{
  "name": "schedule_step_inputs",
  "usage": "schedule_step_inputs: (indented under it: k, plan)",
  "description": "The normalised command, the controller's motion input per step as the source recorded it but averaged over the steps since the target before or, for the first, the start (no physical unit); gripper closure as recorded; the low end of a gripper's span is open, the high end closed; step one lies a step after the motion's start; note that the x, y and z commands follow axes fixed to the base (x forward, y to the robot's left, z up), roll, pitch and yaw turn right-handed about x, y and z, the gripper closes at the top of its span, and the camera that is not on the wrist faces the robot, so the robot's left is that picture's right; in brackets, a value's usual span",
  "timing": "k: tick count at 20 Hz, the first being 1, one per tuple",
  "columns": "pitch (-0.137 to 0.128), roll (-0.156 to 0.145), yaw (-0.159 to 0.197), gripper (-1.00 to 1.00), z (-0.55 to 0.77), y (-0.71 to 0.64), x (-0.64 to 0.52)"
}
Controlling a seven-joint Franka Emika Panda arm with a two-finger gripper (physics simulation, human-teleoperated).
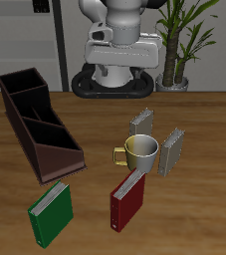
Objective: Place the right yellow book into the right desk caddy's back compartment
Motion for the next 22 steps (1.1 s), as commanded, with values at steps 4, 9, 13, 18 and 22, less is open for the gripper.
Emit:
schedule_step_inputs:
  k: [4, 9, 13, 18, 22]
  plan:
    - [-0.002, -0.071, -0.016, -1.00, -0.11, 0.26, -0.14]
    - [-0.029, -0.022, -0.020, -1.00, -0.04, 0.10, -0.02]
    - [-0.011, -0.012, -0.049, -1.00, -0.07, 0.12, -0.09]
    - [-0.030, -0.022, -0.071, -1.00, -0.12, 0.13, -0.10]
    - [0.022, 0.015, -0.084, -1.00, -0.20, 0.10, -0.09]
